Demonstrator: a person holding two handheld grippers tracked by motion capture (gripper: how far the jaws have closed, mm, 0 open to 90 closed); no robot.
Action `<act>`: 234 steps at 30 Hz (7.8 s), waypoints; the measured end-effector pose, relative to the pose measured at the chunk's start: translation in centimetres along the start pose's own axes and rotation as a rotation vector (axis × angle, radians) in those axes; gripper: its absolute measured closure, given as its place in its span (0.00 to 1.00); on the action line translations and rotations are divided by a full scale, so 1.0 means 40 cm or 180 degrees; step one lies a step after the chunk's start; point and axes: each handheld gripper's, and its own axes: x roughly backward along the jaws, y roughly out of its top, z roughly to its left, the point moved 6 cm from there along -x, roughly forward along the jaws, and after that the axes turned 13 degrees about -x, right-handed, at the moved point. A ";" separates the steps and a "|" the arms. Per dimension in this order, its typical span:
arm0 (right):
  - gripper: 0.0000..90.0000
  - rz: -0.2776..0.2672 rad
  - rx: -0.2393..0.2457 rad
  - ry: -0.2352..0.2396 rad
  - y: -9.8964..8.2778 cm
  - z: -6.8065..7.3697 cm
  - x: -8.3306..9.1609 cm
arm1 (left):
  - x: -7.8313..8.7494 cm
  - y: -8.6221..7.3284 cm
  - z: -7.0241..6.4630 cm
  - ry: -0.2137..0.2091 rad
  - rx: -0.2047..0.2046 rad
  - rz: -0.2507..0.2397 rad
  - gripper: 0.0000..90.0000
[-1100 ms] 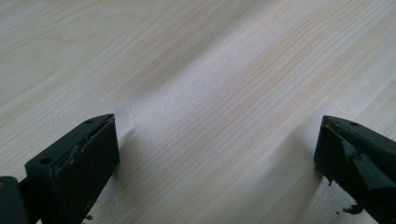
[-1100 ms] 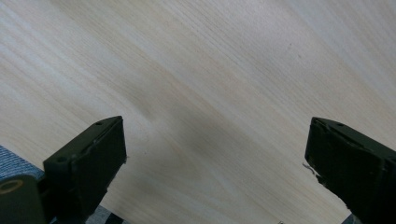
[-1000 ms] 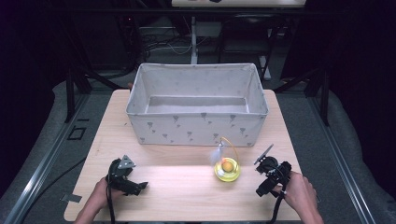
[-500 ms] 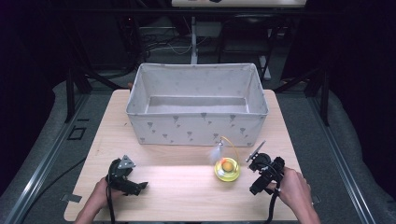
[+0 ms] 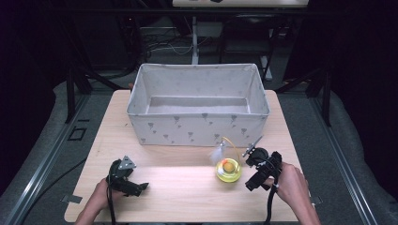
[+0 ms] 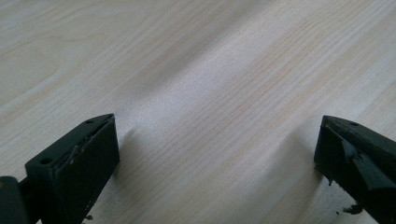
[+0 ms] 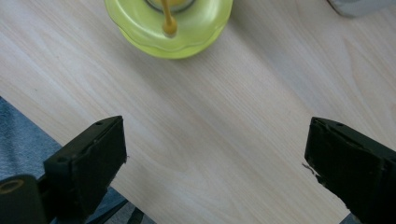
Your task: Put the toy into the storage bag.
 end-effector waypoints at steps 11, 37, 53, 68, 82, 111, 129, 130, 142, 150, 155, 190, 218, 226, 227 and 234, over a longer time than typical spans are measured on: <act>0.08 -0.0153 0.0070 0.0060 0.037 0.025 0.041 | 0.000 0.000 0.000 0.0001 0.0003 0.0008 0.00; 0.19 -0.0421 0.0228 0.0073 0.124 0.071 0.100 | 0.000 0.000 0.000 0.0000 0.0004 0.0011 0.00; 0.70 -0.0295 0.0397 -0.0055 0.142 0.089 0.125 | 0.000 0.000 0.000 0.0000 0.0004 0.0012 0.00; 0.92 -0.0202 0.0389 -0.0015 0.154 0.086 0.113 | 0.000 0.000 0.000 0.0001 0.0003 0.0011 0.00; 0.98 -0.0320 0.0323 0.0097 0.163 0.083 0.111 | 0.000 0.000 0.000 0.0001 0.0003 0.0009 0.00; 0.98 -0.0464 0.0356 -0.0019 0.212 0.051 0.217 | 0.000 0.000 0.000 0.0000 0.0001 0.0007 0.00; 0.98 -0.0489 0.0387 -0.0086 0.256 0.038 0.299 | 0.000 0.000 0.000 -0.0001 0.0004 0.0006 0.00; 0.98 -0.0489 0.0387 -0.0086 0.256 0.038 0.299 | 0.000 0.000 0.000 -0.0001 0.0004 0.0006 0.00; 0.98 -0.0446 0.0437 -0.0101 0.278 0.036 0.336 | 0.000 0.000 -0.001 -0.0005 0.0011 0.0004 0.00; 0.98 -0.0417 0.0439 -0.0081 0.294 0.034 0.352 | 0.000 0.000 0.000 -0.0002 0.0003 0.0004 0.00; 0.98 -0.0439 0.0443 -0.0070 0.310 0.032 0.378 | 0.000 0.000 0.000 -0.0003 0.0001 0.0003 0.00; 0.98 -0.0519 0.0536 -0.0207 0.410 0.032 0.528 | 0.002 0.000 0.000 -0.0034 -0.0009 0.0018 0.00; 0.97 -0.0700 0.0296 -0.0325 0.481 -0.026 0.597 | 0.002 -0.001 0.000 -0.0036 -0.0011 0.0023 0.00; 0.97 -0.0719 0.0173 -0.0342 0.508 -0.060 0.602 | 0.002 -0.001 0.000 -0.0039 -0.0006 0.0022 0.00; 0.98 -0.0727 0.0181 -0.0351 0.511 -0.063 0.601 | 0.002 -0.001 0.000 -0.0038 -0.0005 0.0021 0.00; 0.97 -0.0739 0.0090 -0.0368 0.531 -0.086 0.588 | 0.002 -0.001 0.000 -0.0038 -0.0009 0.0018 0.00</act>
